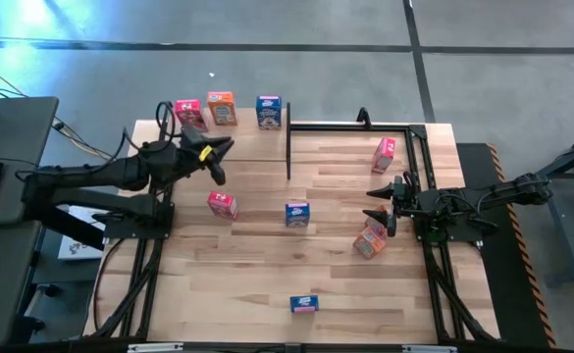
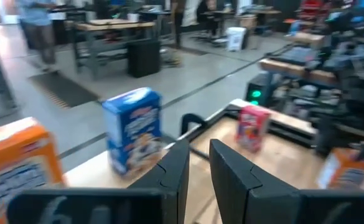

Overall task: Stack cereal on shelf
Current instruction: Put the top blue cereal box on the the shelf aligned with the other blue cereal box

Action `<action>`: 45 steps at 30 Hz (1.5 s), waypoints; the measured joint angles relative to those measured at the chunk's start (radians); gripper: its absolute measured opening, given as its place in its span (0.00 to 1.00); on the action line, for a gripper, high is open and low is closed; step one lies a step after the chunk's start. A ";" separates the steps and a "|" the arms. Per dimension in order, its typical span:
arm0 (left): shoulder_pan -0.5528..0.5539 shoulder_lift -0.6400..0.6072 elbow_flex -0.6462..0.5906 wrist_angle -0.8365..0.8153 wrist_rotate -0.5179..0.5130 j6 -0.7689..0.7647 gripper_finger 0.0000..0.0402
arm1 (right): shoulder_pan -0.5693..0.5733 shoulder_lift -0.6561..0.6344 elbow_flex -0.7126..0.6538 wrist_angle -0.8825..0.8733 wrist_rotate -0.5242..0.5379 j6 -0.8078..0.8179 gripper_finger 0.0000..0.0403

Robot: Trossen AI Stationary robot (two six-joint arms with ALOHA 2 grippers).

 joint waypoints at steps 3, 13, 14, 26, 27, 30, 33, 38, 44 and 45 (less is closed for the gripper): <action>-0.032 0.017 0.000 0.049 0.038 0.013 0.13 | 0.000 0.000 0.000 0.000 0.000 0.000 0.73; -0.140 0.154 0.006 0.219 0.076 0.095 0.13 | 0.000 0.000 0.000 0.000 -0.002 0.000 0.73; -0.147 0.175 0.016 0.217 0.076 0.095 0.13 | 0.000 0.000 0.000 0.000 -0.006 0.000 0.73; -0.192 0.439 0.124 0.176 0.075 0.132 0.13 | 0.000 0.000 0.000 0.000 -0.004 0.000 0.73; -0.195 0.459 0.129 0.175 0.075 0.131 0.13 | 0.000 0.000 0.000 0.000 -0.004 0.000 0.73; -0.202 0.501 0.143 0.174 0.076 0.114 0.13 | 0.000 0.000 0.000 0.000 -0.004 0.000 0.73; -0.211 0.538 0.155 0.179 0.086 0.106 0.13 | 0.000 0.000 0.000 0.000 -0.004 0.000 0.73; -0.227 0.606 0.173 0.179 0.118 0.105 0.14 | 0.000 0.000 0.000 0.000 -0.004 0.000 0.73; -0.238 0.673 0.186 0.183 0.146 0.099 0.21 | 0.000 0.000 0.000 -0.004 -0.004 0.000 0.73; -0.238 0.683 0.188 0.185 0.150 0.091 0.23 | 0.000 0.000 0.000 -0.004 -0.004 0.000 0.73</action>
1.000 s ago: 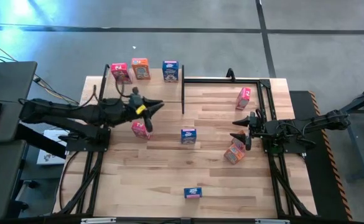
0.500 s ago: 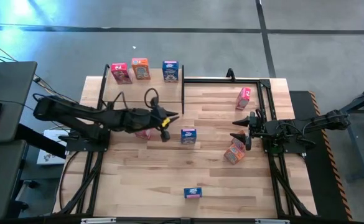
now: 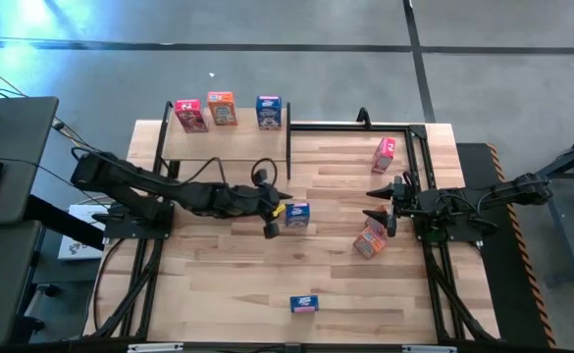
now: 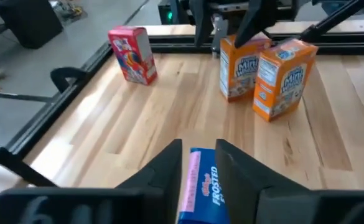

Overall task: Stack cereal on shelf
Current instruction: Put the top blue cereal box on the the shelf aligned with the other blue cereal box

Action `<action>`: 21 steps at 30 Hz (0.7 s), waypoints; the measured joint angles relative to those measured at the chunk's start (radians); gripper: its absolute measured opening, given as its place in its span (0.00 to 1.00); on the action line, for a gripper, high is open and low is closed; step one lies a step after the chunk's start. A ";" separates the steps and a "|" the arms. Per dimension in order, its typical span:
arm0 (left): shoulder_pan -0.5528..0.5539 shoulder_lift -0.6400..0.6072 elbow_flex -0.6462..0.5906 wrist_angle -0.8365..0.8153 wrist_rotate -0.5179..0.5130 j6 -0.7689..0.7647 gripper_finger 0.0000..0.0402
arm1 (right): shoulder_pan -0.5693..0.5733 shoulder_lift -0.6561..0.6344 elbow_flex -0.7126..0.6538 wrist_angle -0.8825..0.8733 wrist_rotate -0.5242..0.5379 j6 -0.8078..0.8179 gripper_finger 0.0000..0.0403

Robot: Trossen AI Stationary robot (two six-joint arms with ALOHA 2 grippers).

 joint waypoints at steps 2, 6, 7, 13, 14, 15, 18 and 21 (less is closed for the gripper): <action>0.000 0.015 0.000 -0.001 0.006 -0.014 0.28 | 0.000 0.000 0.000 0.000 0.000 0.000 0.73; 0.000 0.043 0.001 -0.005 0.007 -0.022 0.39 | 0.000 0.000 0.000 0.000 0.000 0.000 0.73; 0.000 0.050 0.001 0.000 0.007 -0.032 0.42 | 0.000 0.000 0.000 -0.001 0.001 0.000 0.73; 0.000 0.087 0.001 -0.003 0.040 -0.041 0.56 | 0.000 0.000 0.000 -0.001 0.004 0.000 0.73; 0.000 0.096 0.001 0.002 0.040 -0.041 0.58 | 0.000 0.000 0.000 -0.001 0.004 0.000 0.73; 0.002 0.105 0.001 0.005 0.040 -0.041 0.59 | 0.000 0.000 0.000 -0.001 0.004 0.000 0.73; 0.011 0.130 0.001 0.007 0.046 -0.042 0.61 | 0.000 0.000 0.000 -0.001 0.004 0.000 0.73; 0.023 0.152 0.001 0.007 0.058 -0.055 0.61 | 0.000 0.000 0.000 -0.001 0.003 0.000 0.73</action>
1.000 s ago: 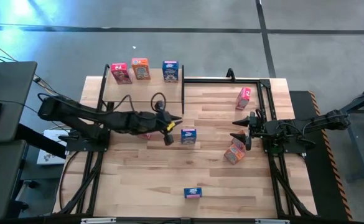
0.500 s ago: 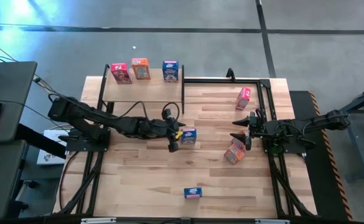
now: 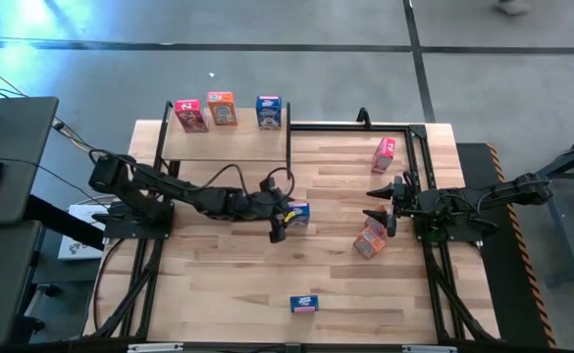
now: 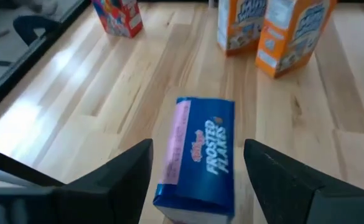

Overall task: Stack cereal on shelf
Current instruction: Put the top blue cereal box on the the shelf aligned with the other blue cereal box

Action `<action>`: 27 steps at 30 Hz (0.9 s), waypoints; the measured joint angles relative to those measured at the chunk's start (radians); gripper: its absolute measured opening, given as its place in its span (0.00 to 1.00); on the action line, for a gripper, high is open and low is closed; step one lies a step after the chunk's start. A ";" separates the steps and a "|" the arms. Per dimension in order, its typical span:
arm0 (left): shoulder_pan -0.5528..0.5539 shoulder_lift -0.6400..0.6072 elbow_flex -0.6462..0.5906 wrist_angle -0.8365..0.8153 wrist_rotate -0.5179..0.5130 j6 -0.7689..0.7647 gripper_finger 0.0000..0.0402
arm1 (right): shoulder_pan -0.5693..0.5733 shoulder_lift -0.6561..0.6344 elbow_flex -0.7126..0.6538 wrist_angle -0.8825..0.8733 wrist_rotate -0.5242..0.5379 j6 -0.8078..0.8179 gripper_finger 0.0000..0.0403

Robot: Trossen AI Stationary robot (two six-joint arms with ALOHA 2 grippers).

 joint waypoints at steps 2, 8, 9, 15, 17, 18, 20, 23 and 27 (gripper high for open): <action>0.008 0.012 0.000 0.006 0.005 -0.008 0.60 | 0.000 0.000 0.000 0.000 0.000 0.000 0.73; 0.033 0.055 0.000 0.015 0.046 -0.023 0.60 | 0.000 0.000 0.000 0.000 -0.001 0.000 0.73; 0.036 0.062 0.000 0.015 0.049 -0.031 0.60 | 0.000 0.000 0.000 0.000 -0.001 0.000 0.73; 0.047 0.075 0.000 0.016 0.051 -0.036 0.57 | 0.000 0.000 0.000 0.000 -0.005 0.000 0.73; 0.047 0.075 0.000 0.015 0.051 -0.026 0.54 | 0.000 0.000 0.000 0.000 -0.005 0.000 0.73; 0.047 0.075 0.000 0.014 0.051 -0.020 0.52 | 0.000 0.000 0.000 0.000 -0.005 0.000 0.73; 0.047 0.075 0.000 0.014 0.060 -0.020 0.47 | 0.000 0.000 0.000 0.000 -0.005 0.000 0.73; 0.052 0.075 0.000 0.014 0.086 -0.019 0.39 | 0.000 0.000 0.000 0.000 -0.004 0.000 0.73; 0.052 0.075 0.000 0.014 0.098 -0.011 0.34 | 0.000 0.000 0.000 0.000 -0.004 0.000 0.73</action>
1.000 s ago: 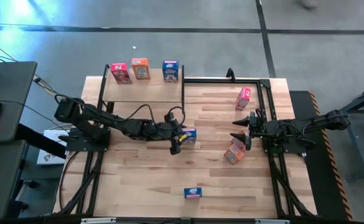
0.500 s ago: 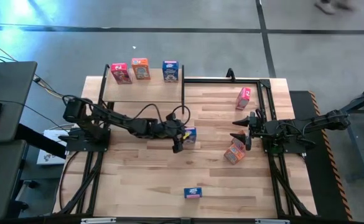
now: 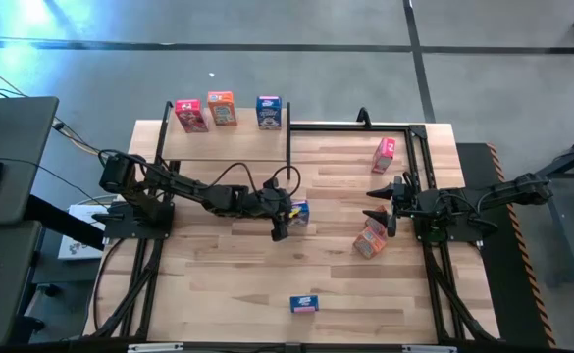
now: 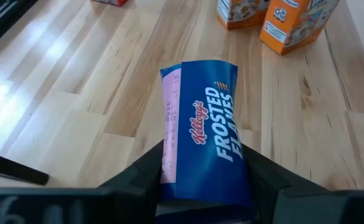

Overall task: Stack cereal on shelf
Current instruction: Put the top blue cereal box on the the shelf aligned with the other blue cereal box

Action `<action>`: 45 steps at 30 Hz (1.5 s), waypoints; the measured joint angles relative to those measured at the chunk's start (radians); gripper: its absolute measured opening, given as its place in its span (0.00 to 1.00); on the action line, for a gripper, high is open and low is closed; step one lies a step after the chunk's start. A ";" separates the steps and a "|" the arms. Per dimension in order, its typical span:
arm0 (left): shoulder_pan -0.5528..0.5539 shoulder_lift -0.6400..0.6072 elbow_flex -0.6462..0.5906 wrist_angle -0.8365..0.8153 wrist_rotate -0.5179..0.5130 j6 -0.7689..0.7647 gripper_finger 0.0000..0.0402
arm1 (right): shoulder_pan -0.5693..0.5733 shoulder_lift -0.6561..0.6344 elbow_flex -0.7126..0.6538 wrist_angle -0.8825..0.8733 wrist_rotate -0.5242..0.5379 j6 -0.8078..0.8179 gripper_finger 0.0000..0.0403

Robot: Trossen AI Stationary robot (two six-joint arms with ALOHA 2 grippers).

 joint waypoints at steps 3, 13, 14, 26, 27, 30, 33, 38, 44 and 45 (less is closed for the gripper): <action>0.000 -0.005 0.000 -0.008 0.000 0.008 0.34 | 0.000 0.000 0.000 0.000 0.000 0.000 0.73; 0.010 -0.180 0.000 -0.179 -0.004 0.108 0.36 | 0.000 0.002 0.000 -0.005 0.001 0.000 0.73; 0.014 -0.209 -0.001 -0.212 -0.005 0.120 0.36 | 0.000 0.002 0.000 -0.007 0.001 0.000 0.73; 0.116 -0.506 -0.001 -0.369 -0.020 0.361 0.37 | 0.000 0.002 0.000 -0.025 0.005 0.000 0.73; 0.128 -0.525 -0.001 -0.364 -0.022 0.390 0.37 | 0.000 0.002 0.000 -0.025 0.005 0.000 0.73; 0.170 -0.580 0.000 -0.368 -0.023 0.491 0.37 | 0.000 0.002 0.000 -0.028 0.004 0.000 0.73; 0.215 -0.612 0.015 -0.367 -0.023 0.591 0.37 | 0.000 0.002 0.000 -0.030 0.004 0.000 0.73; 0.287 -0.619 0.064 -0.378 -0.005 0.712 0.37 | 0.000 0.002 0.000 -0.031 0.004 0.000 0.73; 0.380 -0.586 0.122 -0.416 0.093 0.744 0.37 | 0.000 0.002 0.000 -0.034 0.003 0.000 0.73; 0.396 -0.579 0.133 -0.421 0.113 0.743 0.37 | 0.000 0.002 0.000 -0.034 0.003 0.000 0.73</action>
